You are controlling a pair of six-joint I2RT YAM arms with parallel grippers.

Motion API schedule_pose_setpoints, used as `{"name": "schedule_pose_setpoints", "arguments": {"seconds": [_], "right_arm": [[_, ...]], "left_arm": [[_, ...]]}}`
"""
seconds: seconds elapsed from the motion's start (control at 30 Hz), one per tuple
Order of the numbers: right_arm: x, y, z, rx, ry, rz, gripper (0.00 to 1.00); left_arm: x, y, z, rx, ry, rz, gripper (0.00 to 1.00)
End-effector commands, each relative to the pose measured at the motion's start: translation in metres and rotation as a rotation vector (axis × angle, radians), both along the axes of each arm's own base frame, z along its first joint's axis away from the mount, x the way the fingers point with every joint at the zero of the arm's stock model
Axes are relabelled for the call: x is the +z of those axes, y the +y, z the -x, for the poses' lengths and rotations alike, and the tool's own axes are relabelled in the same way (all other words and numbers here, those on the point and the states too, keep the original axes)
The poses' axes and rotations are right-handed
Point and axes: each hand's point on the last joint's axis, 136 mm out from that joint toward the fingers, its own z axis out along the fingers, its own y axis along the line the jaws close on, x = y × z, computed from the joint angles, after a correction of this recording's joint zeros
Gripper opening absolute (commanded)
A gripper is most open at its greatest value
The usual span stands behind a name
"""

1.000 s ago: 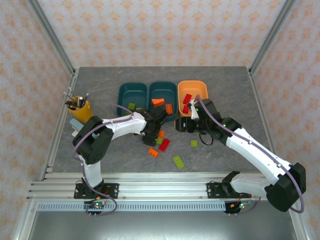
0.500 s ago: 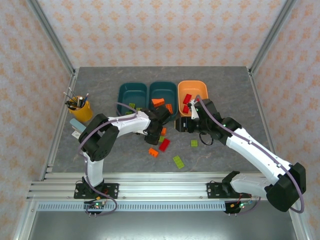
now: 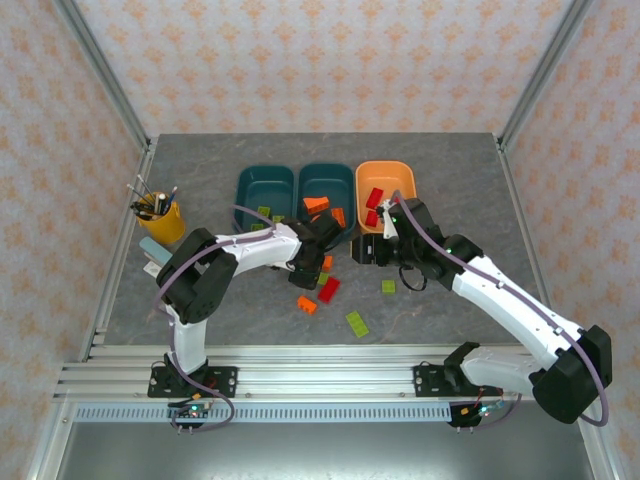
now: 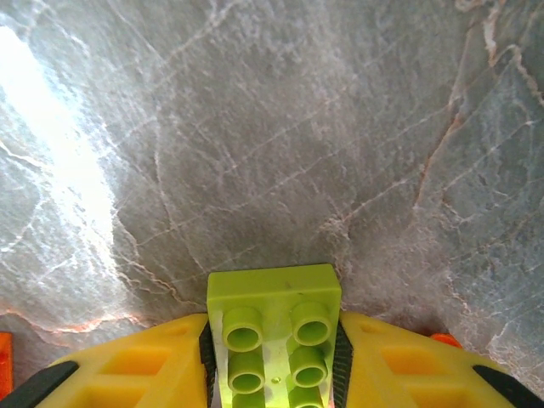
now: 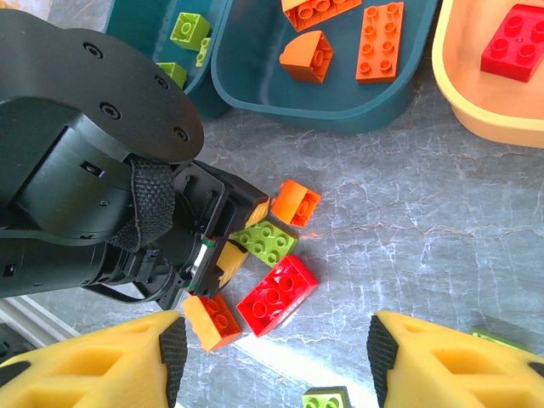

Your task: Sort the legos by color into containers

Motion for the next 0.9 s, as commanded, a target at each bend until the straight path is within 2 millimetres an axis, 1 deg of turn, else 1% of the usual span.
{"name": "schedule_pose_setpoints", "arguments": {"seconds": [0.0,0.07,0.13,0.3,0.33,0.4,0.6,0.73,0.8,0.87], "right_arm": [[-0.003,-0.006,0.003,-0.023,0.008,0.013,0.60],[-0.003,-0.006,0.004,-0.023,0.009,0.013,0.60],[-0.002,-0.007,0.004,-0.026,0.008,0.014,0.59],[-0.001,-0.009,0.005,-0.031,0.002,0.014,0.59],[-0.002,-0.010,0.006,-0.031,0.003,0.015,0.59],[-0.002,-0.010,0.006,-0.033,0.005,0.014,0.59],[0.000,-0.009,0.005,-0.031,0.001,0.008,0.59],[0.002,-0.008,0.004,-0.031,-0.002,0.004,0.59],[0.005,-0.007,0.004,-0.032,-0.005,-0.002,0.59],[0.008,-0.006,0.002,-0.033,-0.010,-0.012,0.59]], "left_arm": [[-0.025,0.031,0.017,-0.010,0.084,-0.163,0.37],[-0.027,0.033,0.018,-0.016,0.091,-0.173,0.28],[-0.026,0.037,0.019,-0.020,0.086,-0.187,0.23],[0.000,0.049,0.012,-0.043,0.016,-0.231,0.21],[0.013,0.051,0.009,-0.046,-0.016,-0.229,0.21],[0.025,0.054,0.006,-0.057,-0.044,-0.236,0.21],[0.043,0.060,0.007,-0.068,-0.070,-0.235,0.21],[0.060,0.066,0.006,-0.082,-0.107,-0.238,0.21],[0.074,0.068,0.003,-0.104,-0.134,-0.245,0.20],[0.092,0.076,-0.002,-0.127,-0.165,-0.267,0.20]]}}
